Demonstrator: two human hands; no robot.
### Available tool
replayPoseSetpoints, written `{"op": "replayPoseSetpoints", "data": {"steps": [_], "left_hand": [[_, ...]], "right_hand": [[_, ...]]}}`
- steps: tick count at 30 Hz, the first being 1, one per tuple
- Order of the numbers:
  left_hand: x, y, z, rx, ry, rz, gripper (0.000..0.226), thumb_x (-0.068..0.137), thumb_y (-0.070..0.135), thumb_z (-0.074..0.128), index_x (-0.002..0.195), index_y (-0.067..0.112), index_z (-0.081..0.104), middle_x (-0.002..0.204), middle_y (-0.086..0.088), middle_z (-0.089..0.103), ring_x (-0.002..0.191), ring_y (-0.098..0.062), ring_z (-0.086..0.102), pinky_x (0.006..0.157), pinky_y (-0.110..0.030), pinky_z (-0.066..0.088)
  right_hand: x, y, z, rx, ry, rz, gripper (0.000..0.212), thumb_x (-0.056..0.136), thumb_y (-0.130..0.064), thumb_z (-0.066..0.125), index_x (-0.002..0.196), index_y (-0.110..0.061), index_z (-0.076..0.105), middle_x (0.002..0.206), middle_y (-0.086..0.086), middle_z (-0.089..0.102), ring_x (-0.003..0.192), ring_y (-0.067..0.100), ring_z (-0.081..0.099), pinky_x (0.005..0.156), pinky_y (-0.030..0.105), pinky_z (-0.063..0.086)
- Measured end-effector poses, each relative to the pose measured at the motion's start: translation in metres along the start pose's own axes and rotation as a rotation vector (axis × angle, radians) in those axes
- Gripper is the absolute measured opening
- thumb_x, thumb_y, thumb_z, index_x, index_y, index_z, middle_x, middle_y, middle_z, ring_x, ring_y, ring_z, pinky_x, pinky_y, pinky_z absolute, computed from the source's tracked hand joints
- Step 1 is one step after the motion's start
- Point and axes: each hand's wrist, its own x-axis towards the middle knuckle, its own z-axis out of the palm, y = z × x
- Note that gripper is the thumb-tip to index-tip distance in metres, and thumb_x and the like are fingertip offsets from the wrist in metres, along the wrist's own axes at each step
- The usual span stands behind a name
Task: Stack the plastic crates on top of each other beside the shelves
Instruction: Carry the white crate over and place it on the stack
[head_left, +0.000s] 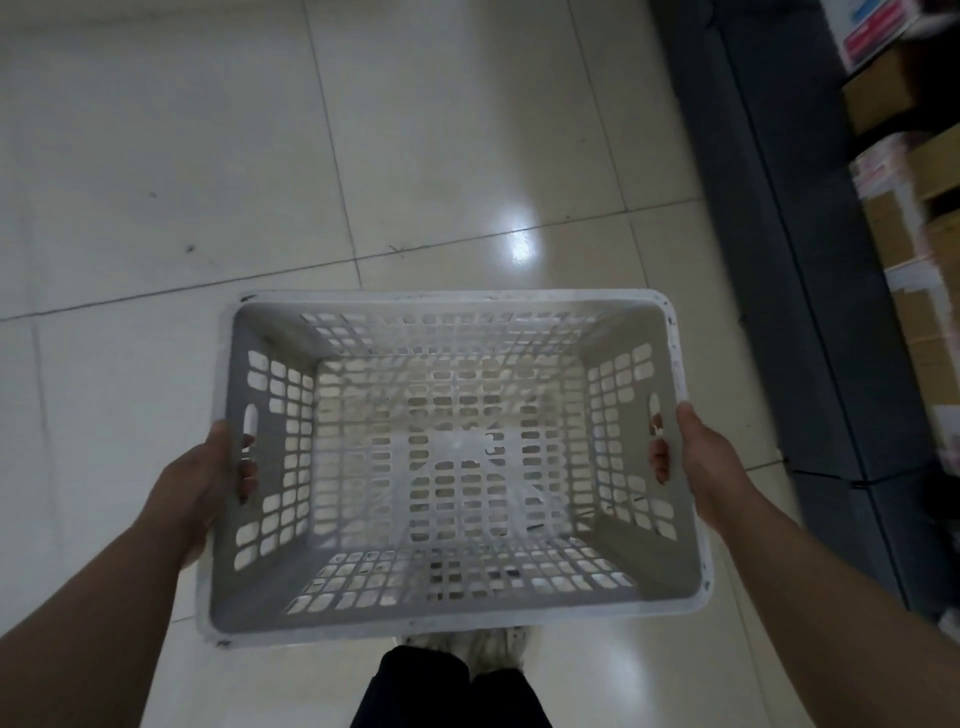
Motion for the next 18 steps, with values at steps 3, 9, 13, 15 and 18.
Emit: {"op": "replayPoseSetpoints", "data": {"steps": [3,9,13,15,18], "left_hand": [[-0.042,0.025,-0.024,-0.053,0.026,0.006,0.044,0.097,0.052,0.033,0.089,0.016,0.059,0.069,-0.008,0.051,0.045,-0.013,0.048,0.057,-0.032,0.038],[-0.135,0.076,-0.077,-0.171,0.085,0.01,0.044,0.098,0.048,0.032,0.089,0.014,0.057,0.069,-0.008,0.047,0.057,-0.021,0.041,0.057,-0.032,0.035],[-0.197,0.095,-0.114,-0.24,0.175,0.042,0.045,0.098,0.048,0.033,0.09,0.011,0.058,0.07,-0.009,0.049,0.058,-0.022,0.042,0.058,-0.032,0.035],[-0.227,0.099,-0.134,-0.263,0.233,0.056,0.048,0.096,0.051,0.036,0.093,0.009,0.06,0.07,-0.01,0.052,0.057,-0.023,0.045,0.057,-0.032,0.037],[-0.277,0.101,-0.162,-0.311,0.347,0.1,0.048,0.091,0.052,0.043,0.089,0.008,0.062,0.069,-0.011,0.055,0.055,-0.024,0.046,0.056,-0.031,0.038]], "right_hand": [[-0.043,-0.035,-0.005,-0.032,-0.004,-0.053,0.046,0.097,-0.048,0.037,0.088,-0.011,0.062,0.066,0.011,0.054,0.052,0.022,0.044,0.053,0.033,0.035],[-0.131,-0.111,-0.015,-0.107,-0.035,-0.18,0.049,0.096,-0.049,0.035,0.09,-0.009,0.063,0.065,0.011,0.055,0.053,0.023,0.045,0.052,0.033,0.035],[-0.19,-0.16,-0.019,-0.158,-0.084,-0.294,0.044,0.098,-0.043,0.036,0.087,-0.009,0.063,0.066,0.012,0.055,0.054,0.024,0.046,0.051,0.033,0.036],[-0.219,-0.181,-0.021,-0.164,-0.118,-0.349,0.043,0.098,-0.042,0.038,0.089,-0.007,0.062,0.065,0.012,0.055,0.053,0.023,0.046,0.05,0.033,0.036],[-0.262,-0.21,-0.019,-0.184,-0.154,-0.42,0.04,0.097,-0.04,0.041,0.085,-0.006,0.059,0.063,0.011,0.054,0.052,0.023,0.046,0.051,0.032,0.035]]}}
